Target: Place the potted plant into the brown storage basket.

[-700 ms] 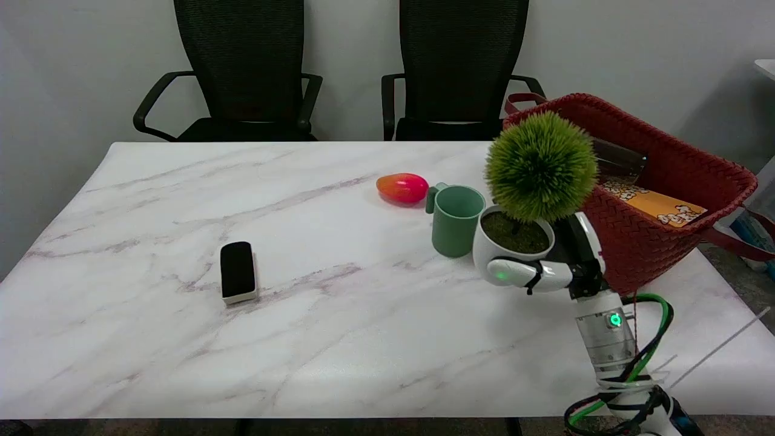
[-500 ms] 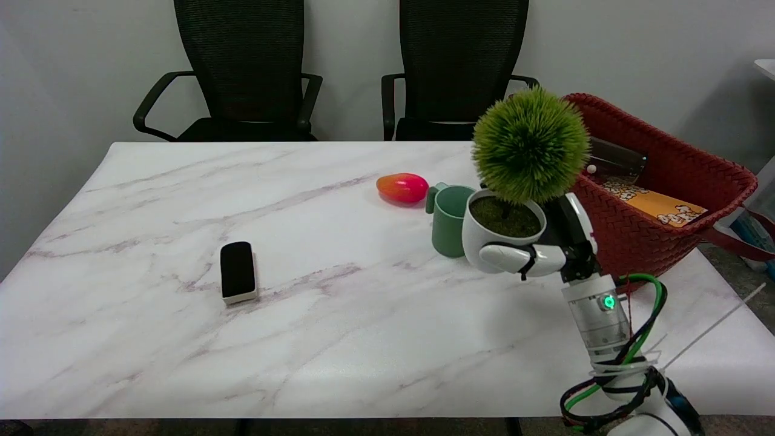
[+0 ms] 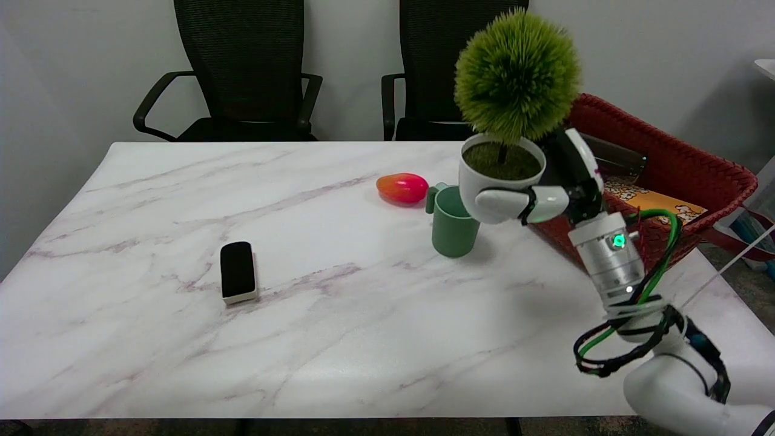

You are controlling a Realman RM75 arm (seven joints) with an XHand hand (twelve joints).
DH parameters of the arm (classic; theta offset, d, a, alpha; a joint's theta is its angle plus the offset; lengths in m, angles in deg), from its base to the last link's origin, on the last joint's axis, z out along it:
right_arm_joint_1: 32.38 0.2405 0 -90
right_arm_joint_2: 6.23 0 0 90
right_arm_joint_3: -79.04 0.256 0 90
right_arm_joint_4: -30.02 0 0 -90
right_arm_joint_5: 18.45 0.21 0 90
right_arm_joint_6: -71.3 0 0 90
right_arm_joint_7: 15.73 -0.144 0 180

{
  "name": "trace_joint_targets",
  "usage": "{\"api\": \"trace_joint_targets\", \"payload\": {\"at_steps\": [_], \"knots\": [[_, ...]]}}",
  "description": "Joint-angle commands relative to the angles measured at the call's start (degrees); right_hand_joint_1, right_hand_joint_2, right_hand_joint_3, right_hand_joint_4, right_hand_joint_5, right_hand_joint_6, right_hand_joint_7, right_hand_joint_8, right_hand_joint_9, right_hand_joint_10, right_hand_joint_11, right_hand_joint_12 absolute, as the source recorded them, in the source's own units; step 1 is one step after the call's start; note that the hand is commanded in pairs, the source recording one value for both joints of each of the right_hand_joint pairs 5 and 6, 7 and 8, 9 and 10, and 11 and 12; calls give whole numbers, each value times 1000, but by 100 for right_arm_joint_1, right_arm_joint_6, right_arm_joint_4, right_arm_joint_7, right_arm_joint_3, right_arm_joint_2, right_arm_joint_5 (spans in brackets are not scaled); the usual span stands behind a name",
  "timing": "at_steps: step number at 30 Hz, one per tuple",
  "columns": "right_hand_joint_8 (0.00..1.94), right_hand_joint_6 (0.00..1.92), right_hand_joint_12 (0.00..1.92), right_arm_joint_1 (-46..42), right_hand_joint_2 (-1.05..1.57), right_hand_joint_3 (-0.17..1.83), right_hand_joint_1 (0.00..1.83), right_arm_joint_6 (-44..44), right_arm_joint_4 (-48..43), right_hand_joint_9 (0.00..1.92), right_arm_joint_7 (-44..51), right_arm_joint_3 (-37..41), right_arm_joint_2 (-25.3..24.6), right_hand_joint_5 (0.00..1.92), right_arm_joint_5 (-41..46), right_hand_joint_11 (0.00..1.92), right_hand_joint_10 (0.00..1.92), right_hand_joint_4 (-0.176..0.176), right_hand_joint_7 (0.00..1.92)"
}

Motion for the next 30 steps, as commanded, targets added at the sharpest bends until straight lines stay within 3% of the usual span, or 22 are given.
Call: {"api": "trace_joint_targets", "payload": {"at_steps": [1,5,16,30], "knots": [[1224,401,1087,336,1023,535,1362,2181,-1172,1243,100,1919,365,401,-78,1087,1243,0,1224],[1204,344,1048,467,993,536,1373,2542,-1087,1230,73,2358,410,344,-22,1048,1230,0,1204],[1159,515,980,496,944,499,1396,2811,127,1193,-575,3568,664,515,396,980,1193,0,1159],[1163,556,978,653,940,499,1394,3019,2009,1194,-1118,3833,1207,556,396,978,1194,0,1163]]}}
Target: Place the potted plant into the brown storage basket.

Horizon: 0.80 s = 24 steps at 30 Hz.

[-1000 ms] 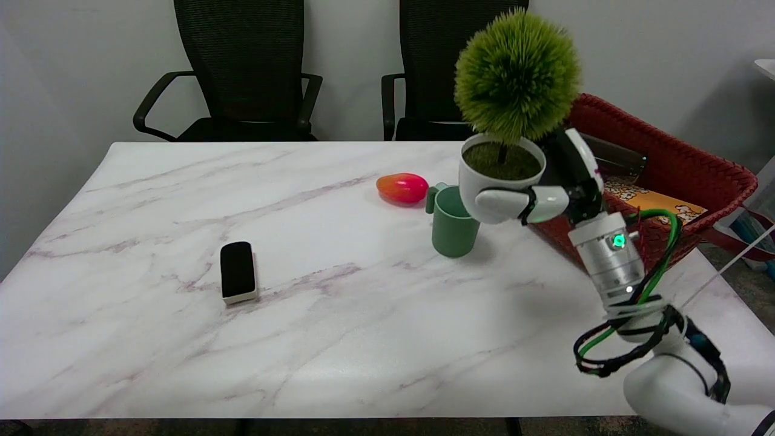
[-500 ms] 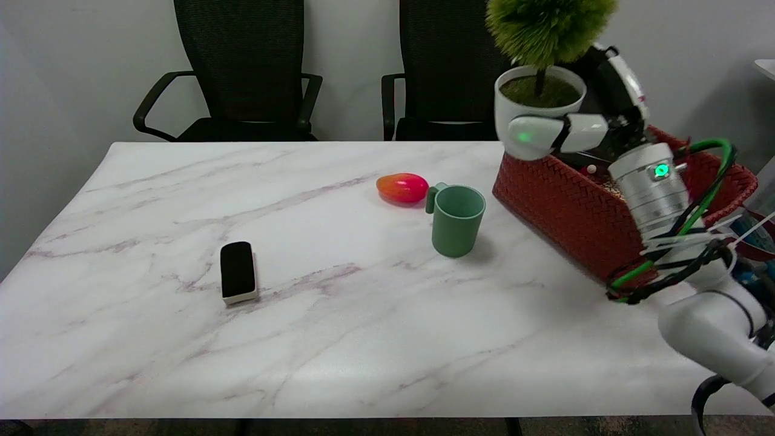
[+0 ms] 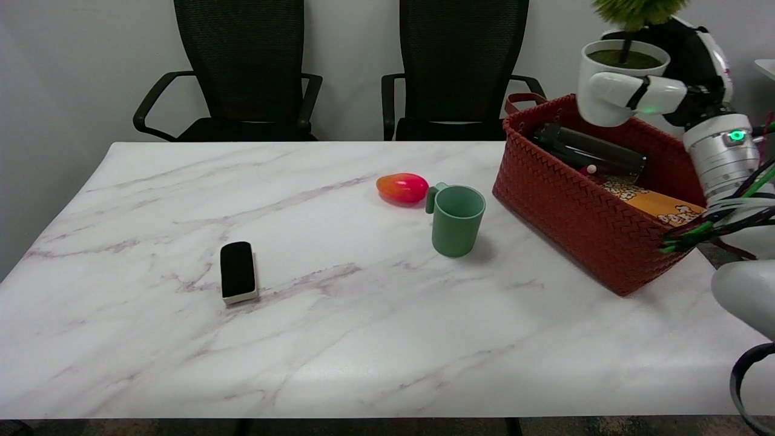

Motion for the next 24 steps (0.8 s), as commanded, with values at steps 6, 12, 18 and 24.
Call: {"api": "trace_joint_targets", "payload": {"at_steps": [6,12,18,24], "knots": [[1164,568,981,210,950,500,1388,656,2484,1196,-761,715,644,568,139,981,1196,0,1164],[1168,581,984,165,970,500,1382,656,2738,1201,-748,554,620,581,83,984,1201,0,1168],[1184,609,997,123,1024,497,1370,640,2713,1215,-713,413,604,609,-48,997,1215,0,1184],[1192,629,1007,147,1062,495,1361,644,2434,1228,-713,421,612,629,-238,1007,1228,0,1192]]}}
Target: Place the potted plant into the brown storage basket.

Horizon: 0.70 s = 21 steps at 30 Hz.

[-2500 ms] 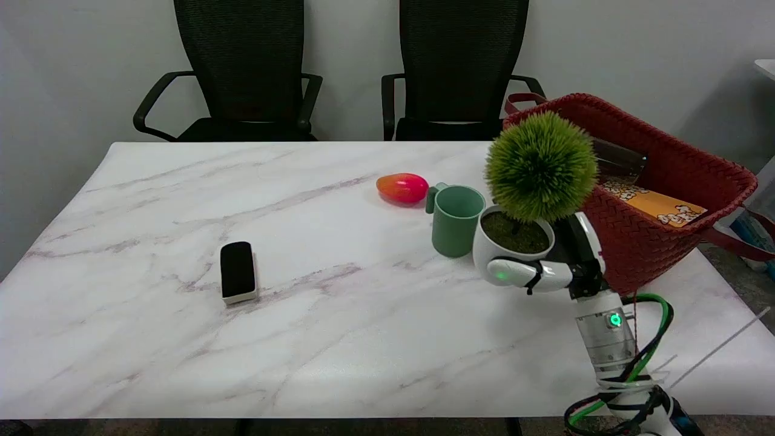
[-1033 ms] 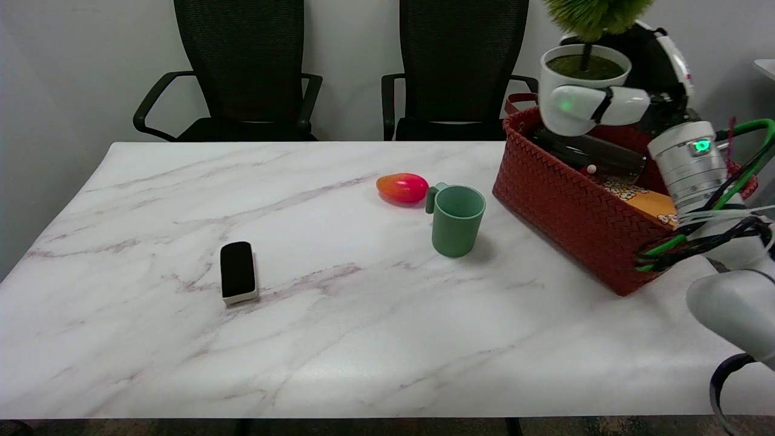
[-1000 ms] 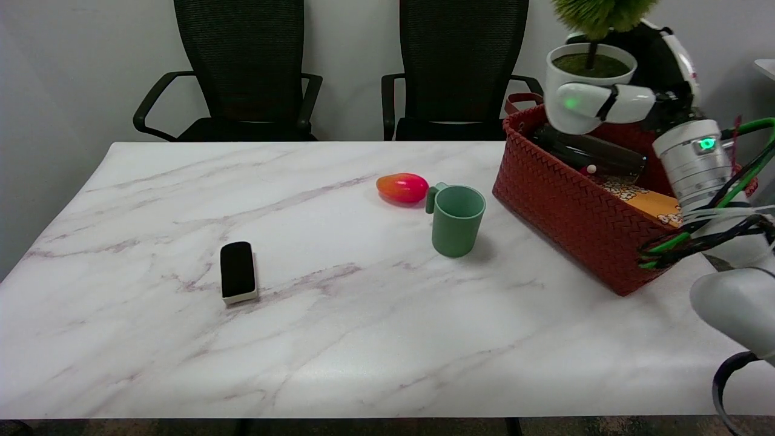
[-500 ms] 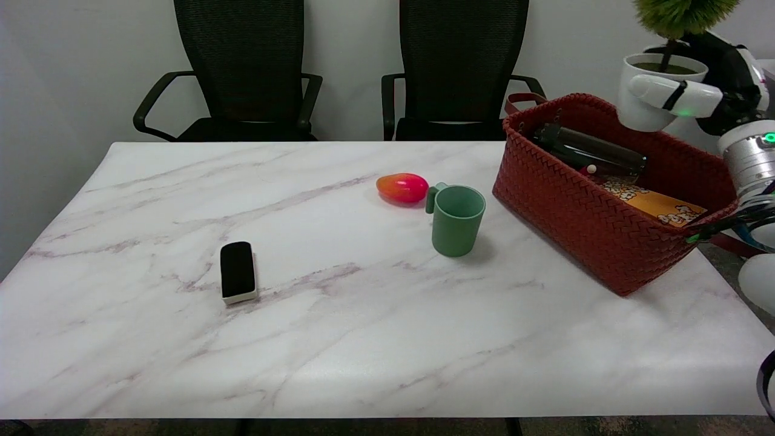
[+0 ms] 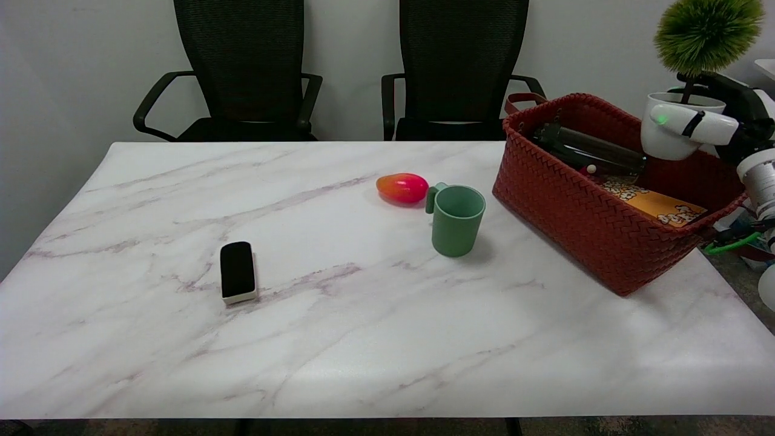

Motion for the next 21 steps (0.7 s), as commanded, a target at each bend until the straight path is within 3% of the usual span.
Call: {"api": "trace_joint_targets", "payload": {"at_steps": [1,21], "knots": [[1192,631,1008,6,1067,495,1360,118,189,1228,-100,-61,97,631,-360,1008,1228,0,1192],[1181,634,999,-347,1115,490,1369,1035,-767,1227,-100,90,187,634,-2338,999,1227,0,1181]]}}
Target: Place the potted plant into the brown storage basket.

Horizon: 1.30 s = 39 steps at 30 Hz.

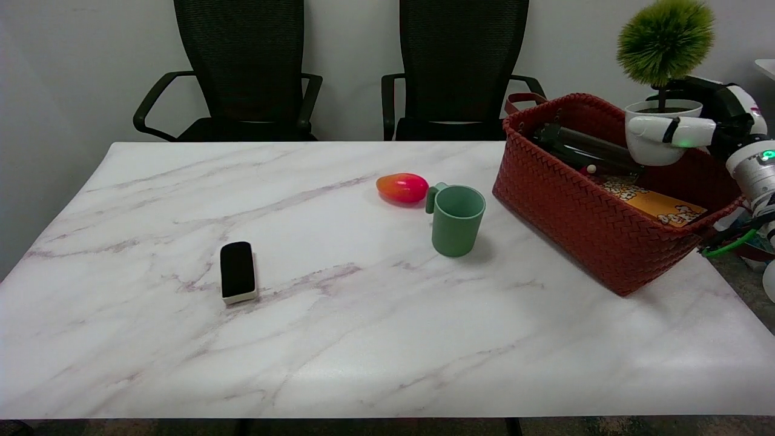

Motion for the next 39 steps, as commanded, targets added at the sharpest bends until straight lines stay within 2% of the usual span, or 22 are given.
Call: {"api": "trace_joint_targets", "payload": {"at_steps": [1,15,30,33,39], "knots": [[1180,634,999,-358,1114,490,1370,658,-563,1226,-16,76,8,634,-1369,999,1226,0,1180],[1183,650,1030,-609,1130,487,1367,791,-628,1239,-8,204,-87,650,-1859,1030,1239,0,1183],[1165,627,1055,-617,1025,520,1367,765,-710,1216,-34,222,-95,627,-1879,1055,1216,0,1165],[1146,617,1041,-625,973,548,1371,749,-710,1163,-46,238,-103,617,-1856,1041,1163,0,1146],[1056,607,961,-617,807,708,1383,747,-710,930,-56,254,-103,607,-1855,961,930,0,1056]]}}
